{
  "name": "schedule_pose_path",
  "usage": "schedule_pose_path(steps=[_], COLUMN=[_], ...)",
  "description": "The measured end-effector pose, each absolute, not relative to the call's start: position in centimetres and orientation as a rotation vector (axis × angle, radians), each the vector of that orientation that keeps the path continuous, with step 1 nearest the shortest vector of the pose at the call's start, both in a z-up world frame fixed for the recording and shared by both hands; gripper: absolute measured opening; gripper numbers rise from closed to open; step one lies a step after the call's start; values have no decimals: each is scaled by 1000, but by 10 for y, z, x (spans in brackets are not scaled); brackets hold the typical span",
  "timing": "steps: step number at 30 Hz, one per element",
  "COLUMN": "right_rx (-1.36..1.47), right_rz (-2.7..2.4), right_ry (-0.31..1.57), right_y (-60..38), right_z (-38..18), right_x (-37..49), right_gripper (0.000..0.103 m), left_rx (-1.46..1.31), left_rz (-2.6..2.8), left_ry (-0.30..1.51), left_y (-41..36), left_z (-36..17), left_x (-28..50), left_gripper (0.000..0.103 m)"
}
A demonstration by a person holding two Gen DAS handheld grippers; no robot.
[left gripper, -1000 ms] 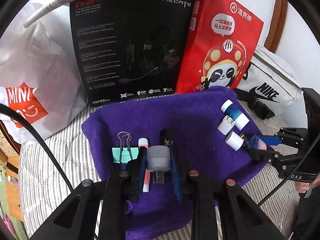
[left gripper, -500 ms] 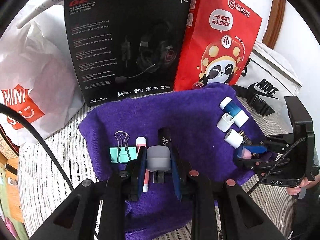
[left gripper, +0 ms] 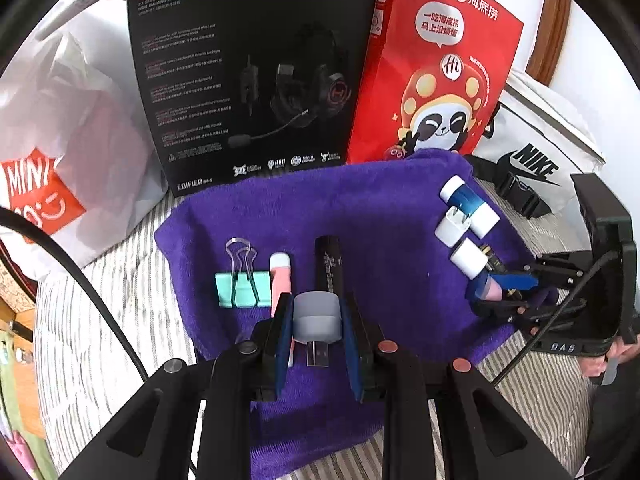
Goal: Organize rigid objects
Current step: 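Set white charger beside Horizon case with left gripper while right gripper sets pink jar beside white roll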
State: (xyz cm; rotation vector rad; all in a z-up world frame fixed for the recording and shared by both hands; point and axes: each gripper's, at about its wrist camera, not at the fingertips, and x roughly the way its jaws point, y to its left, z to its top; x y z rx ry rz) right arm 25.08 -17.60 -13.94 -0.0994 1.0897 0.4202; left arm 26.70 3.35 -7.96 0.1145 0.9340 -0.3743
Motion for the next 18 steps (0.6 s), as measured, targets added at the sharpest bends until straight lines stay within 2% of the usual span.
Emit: schedule_pose_path(steps=[8,18], right_rx=[-66,-72], right_rz=[434,416], right_ry=[1078,901], right_y=[-188,-200], right_z=[-126,-94], right_x=[238,205], right_gripper=[39,45], left_rx=[112,120], left_rz=[-354,-335], left_ry=[953,1009], left_y=[34,29], left_z=[-90,-122], left_x=[254,255], left_gripper=[23,23])
